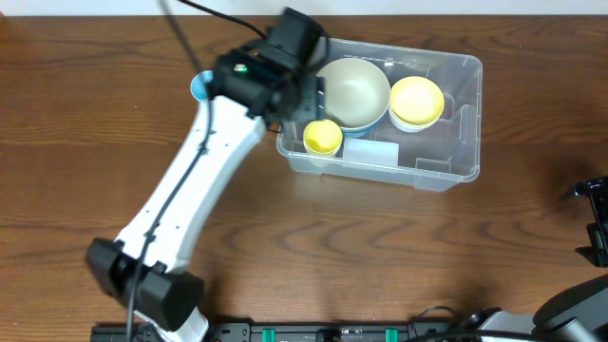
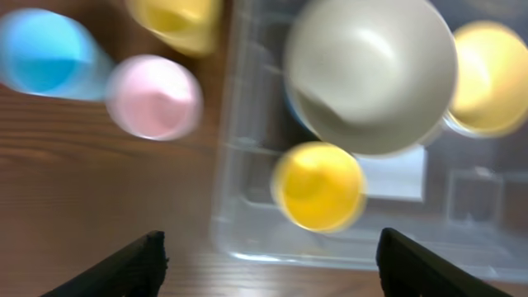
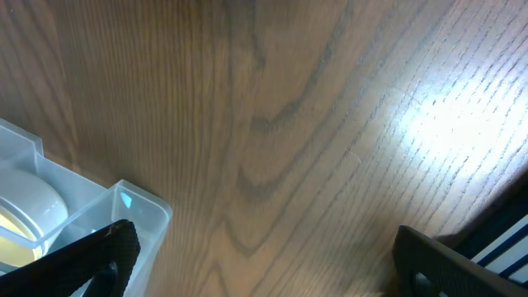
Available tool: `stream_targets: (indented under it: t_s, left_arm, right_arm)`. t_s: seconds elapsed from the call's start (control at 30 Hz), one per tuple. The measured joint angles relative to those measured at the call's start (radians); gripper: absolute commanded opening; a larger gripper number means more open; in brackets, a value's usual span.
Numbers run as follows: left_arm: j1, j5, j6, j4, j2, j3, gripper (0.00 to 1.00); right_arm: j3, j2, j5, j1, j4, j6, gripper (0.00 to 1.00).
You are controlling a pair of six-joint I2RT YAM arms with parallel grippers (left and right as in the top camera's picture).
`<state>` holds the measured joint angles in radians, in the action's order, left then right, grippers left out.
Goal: Pack container
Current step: 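Move the left gripper to the pink cup and grip it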
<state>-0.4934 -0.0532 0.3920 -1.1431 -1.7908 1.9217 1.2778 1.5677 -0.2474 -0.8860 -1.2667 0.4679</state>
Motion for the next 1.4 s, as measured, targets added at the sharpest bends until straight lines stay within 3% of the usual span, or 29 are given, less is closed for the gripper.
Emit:
stream_targets:
  t_s: [0.2,0.47,1.27,1.33,1.4]
  left_arm:
    - [0.192,-0.027,0.031,-0.027,-0.003,0.009,0.85]
    - [0.428,0.108,0.002,-0.041,-0.138,0.009,0.87]
    - [0.339,0.178,-0.023,-0.026,-0.409,0.009,0.87]
    - [0.339,0.178,-0.023,-0.026,-0.43,0.009,0.85]
    - [0.339,0.178,-0.018,-0.023,-0.441,0.009,0.77]
  right_arm:
    - [0.0,0.0,0.0,0.0,0.0,0.0,0.99]
    - [0.0,0.0,0.0,0.0,0.0,0.0,0.99]
    - [0.0,0.0,0.0,0.0,0.0,0.0,0.99]
    - [0.0,0.0,0.0,0.0,0.0,0.0,0.99]
    - [0.0,0.0,0.0,0.0,0.0,0.0,0.99]
